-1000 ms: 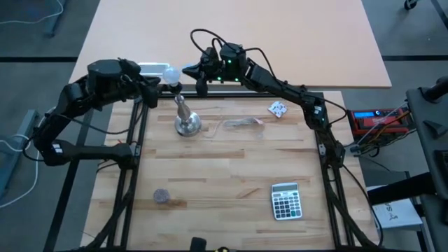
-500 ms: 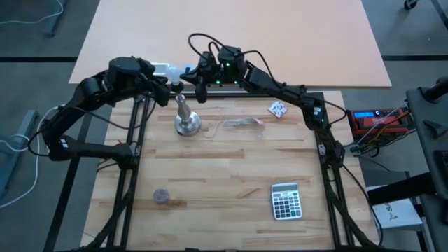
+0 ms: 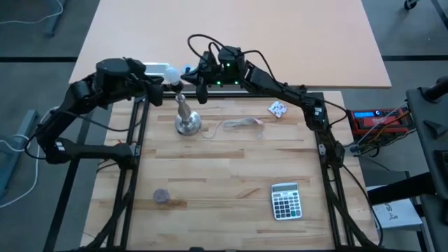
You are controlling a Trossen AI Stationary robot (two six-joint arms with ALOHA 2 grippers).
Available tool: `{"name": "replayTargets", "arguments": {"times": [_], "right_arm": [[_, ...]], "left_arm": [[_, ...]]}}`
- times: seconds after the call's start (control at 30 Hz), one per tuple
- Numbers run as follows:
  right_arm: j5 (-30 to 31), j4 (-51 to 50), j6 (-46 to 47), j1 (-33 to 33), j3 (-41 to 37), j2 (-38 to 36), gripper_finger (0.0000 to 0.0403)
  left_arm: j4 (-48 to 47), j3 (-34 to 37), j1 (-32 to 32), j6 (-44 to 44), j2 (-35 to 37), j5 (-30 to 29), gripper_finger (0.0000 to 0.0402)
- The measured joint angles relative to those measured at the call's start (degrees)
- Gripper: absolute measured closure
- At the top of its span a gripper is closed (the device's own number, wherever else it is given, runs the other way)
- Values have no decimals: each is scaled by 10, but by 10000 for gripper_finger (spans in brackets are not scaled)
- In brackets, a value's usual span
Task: Screw lightbulb
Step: Insert the lightbulb into the lamp
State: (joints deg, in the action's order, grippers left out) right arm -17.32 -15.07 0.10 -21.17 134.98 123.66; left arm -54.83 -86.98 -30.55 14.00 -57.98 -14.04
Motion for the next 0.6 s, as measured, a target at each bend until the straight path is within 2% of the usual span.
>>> {"name": "replayTargets", "arguments": {"times": [0.2,0.47,0.6], "right_arm": [[52,-1,-1,-7,0,-4,403],[49,8,8,-9,0,1,403],[49,8,13,-5,0,2,403]], "left_arm": [[-2,0,0,3,16,2,381],[-2,0,0,-51,-8,-7,381],[4,0,0,-67,-30,-37,381]]}}
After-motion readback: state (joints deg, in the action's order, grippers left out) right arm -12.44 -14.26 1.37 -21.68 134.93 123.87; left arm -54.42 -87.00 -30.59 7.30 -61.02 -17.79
